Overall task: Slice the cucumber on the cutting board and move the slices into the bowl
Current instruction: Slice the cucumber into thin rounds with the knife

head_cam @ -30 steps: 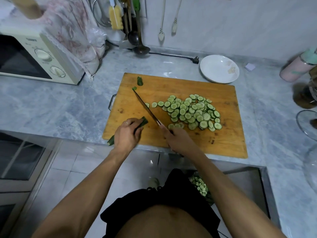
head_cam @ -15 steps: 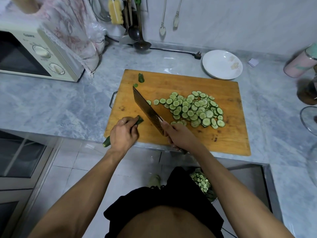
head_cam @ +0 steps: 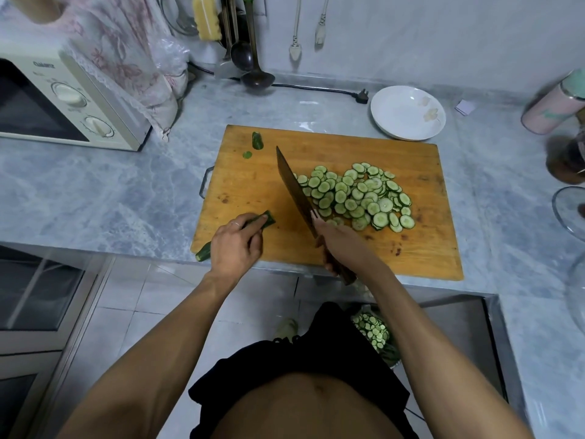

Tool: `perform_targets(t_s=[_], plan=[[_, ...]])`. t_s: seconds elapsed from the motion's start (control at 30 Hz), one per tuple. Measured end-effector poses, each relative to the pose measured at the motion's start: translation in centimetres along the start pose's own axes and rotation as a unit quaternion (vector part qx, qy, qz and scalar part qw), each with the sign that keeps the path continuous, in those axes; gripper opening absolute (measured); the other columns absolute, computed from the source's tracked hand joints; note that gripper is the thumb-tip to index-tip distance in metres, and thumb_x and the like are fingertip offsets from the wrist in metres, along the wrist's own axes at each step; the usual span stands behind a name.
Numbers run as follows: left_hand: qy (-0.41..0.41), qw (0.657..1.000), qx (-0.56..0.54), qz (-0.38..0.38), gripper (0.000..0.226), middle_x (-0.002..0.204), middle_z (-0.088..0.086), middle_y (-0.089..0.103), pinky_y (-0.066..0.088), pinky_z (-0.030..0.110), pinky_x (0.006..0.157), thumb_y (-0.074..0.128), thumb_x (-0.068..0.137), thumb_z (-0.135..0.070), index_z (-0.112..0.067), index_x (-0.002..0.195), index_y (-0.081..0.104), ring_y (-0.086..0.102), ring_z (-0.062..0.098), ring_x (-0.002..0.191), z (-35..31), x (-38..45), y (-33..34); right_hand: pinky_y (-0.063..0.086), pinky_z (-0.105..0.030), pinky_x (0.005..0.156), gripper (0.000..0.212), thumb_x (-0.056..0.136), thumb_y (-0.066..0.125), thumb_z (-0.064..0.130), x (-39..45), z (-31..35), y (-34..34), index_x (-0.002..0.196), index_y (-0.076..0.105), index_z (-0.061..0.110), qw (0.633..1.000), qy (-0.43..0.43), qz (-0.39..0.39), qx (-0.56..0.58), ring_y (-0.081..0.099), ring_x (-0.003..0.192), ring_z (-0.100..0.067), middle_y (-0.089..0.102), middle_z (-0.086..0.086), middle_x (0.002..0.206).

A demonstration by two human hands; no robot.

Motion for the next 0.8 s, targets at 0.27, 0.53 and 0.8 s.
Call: perform_targets(t_s=[0.27, 0.53, 0.8], plan=[[0.016, 0.999, 0.035, -0.011, 0.025, 0.11, -0.001, 0.068, 0.047, 0.028, 0.06, 0.066, 0.092, -0.022, -0.027, 0.115, 0.072, 0.066, 0.024, 0.082, -0.2, 0.0, 0.0, 0.042, -0.026, 0.046, 0.071, 0.096, 0.021, 0.069, -0.9, 1.5, 2.2, 0.065, 0.047, 0.011, 0.995, -0.056, -0.022, -0.085, 0.048, 0.042, -0.017, 0.049, -0.007, 0.055], [0.001, 0.997, 0.067, 0.026, 0.025, 0.114, 0.004, 0.066, 0.048, 0.033, 0.061, 0.059, 0.094, -0.025, -0.026, 0.115, 0.071, 0.065, 0.031, 0.085, -0.1, 0.4, 0.1, 0.037, -0.032, 0.058, 0.069, 0.103, 0.02, 0.055, -2.2, 2.1, 5.1, 0.055, 0.045, 0.013, 0.98, -0.093, 0.01, -0.178, 0.051, 0.057, -0.018, 0.053, -0.007, 0.059], [-0.006, 0.996, 0.079, 0.028, 0.019, 0.112, 0.006, 0.066, 0.048, 0.032, 0.061, 0.062, 0.091, -0.02, -0.023, 0.106, 0.073, 0.065, 0.032, 0.085, -0.2, 0.6, 0.0, 0.035, -0.028, 0.054, 0.066, 0.105, 0.018, 0.051, -3.1, 2.8, 5.5, 0.057, 0.046, 0.015, 0.972, -0.108, 0.014, -0.209, 0.048, 0.057, -0.012, 0.051, -0.004, 0.059]])
Point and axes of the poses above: each hand's wrist, its own x-axis towards the middle knuckle, its own y-axis out of the palm, z = x × y, the point moved 8 cm from there along x, towards the middle knuckle
